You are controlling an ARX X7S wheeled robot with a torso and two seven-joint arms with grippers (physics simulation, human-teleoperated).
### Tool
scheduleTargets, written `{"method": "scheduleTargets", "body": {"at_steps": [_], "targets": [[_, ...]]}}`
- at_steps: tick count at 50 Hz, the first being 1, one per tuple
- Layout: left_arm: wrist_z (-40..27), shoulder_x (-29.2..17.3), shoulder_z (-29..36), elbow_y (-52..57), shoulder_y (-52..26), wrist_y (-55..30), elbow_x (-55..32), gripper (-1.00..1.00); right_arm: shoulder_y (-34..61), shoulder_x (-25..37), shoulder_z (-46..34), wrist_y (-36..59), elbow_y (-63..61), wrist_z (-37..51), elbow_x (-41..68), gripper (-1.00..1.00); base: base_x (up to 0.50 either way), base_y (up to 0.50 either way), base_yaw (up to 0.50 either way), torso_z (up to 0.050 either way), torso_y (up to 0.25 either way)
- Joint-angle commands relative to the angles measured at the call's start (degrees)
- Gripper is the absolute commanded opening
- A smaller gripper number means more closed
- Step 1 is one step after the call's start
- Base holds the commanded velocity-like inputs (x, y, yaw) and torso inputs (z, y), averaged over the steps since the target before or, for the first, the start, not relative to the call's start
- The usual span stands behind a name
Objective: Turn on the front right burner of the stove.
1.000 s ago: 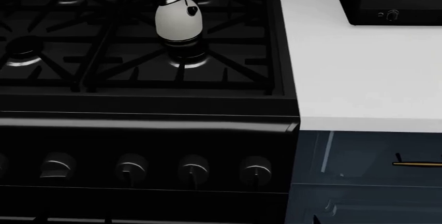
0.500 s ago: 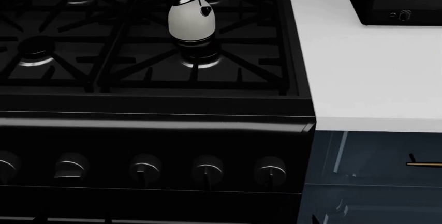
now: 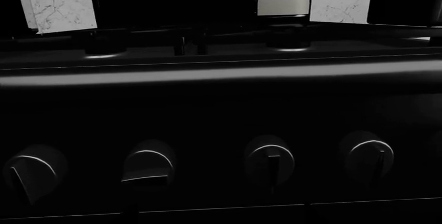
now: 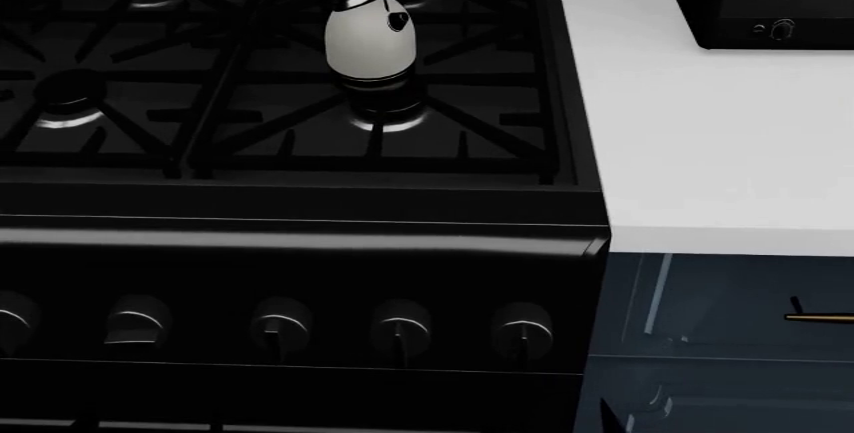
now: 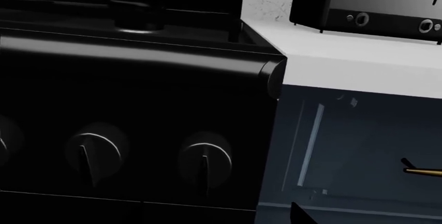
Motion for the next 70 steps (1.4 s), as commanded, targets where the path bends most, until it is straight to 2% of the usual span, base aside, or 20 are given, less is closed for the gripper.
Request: {"method": "scheduleTargets", "body": {"at_steps": [1,8,30,52,58,61,65,67,70], "targets": [[-0.6,-0.5,0.7,0.0,0.0,0.2,0.0,1.00,5.0,-0.3,-0.1,2.8,3.8,0.5,1.0,1.00,0.00,0.00,0.00,0.000,0.000],[-0.9,-0.7,1.0,-0.2,-0.2,0.3,-0.3,1.00,6.2,-0.3,-0.5,7.7,3.8,-1.0,3.5,1.00,0.00,0.00,0.00,0.000,0.000],[-1.5,-1.5,1.7,0.0,-0.1,0.7,-1.3,1.00,7.5,-0.3,-1.6,5.6,6.6,0.4,3.9,1.00,0.00,0.00,0.00,0.000,0.000],[-3.1,-2.1,3.3,-0.4,-0.4,0.5,0.1,1.00,21.6,-4.7,-2.4,-13.6,39.4,0.8,4.2,1.00,0.00,0.00,0.00,0.000,0.000],[-3.3,-2.3,3.5,-0.9,-0.6,0.7,0.1,1.00,28.5,-6.7,-3.5,-22.5,56.1,-0.7,5.6,1.00,0.00,0.00,0.00,0.000,0.000],[-3.4,-2.4,3.6,-0.6,-0.6,0.5,0.0,1.00,33.0,-7.0,-11.6,-28.2,66.2,-0.1,13.2,1.00,0.00,0.00,0.00,0.000,0.000],[-3.4,-2.5,3.8,-0.6,-0.6,0.6,-0.1,1.00,35.3,-7.0,-20.3,-30.7,70.5,0.7,22.2,1.00,0.00,0.00,0.00,0.000,0.000],[-3.4,-2.6,3.8,-0.7,-0.6,0.7,-0.3,1.00,35.8,-7.0,-23.0,-30.6,70.8,1.2,24.3,1.00,0.00,0.00,0.00,0.000,0.000],[-3.4,-2.7,3.8,-0.6,-0.6,0.8,-0.6,1.00,36.1,-6.9,-22.8,-30.3,70.9,1.7,24.0,1.00,0.00,0.00,0.00,0.000,0.000]]}}
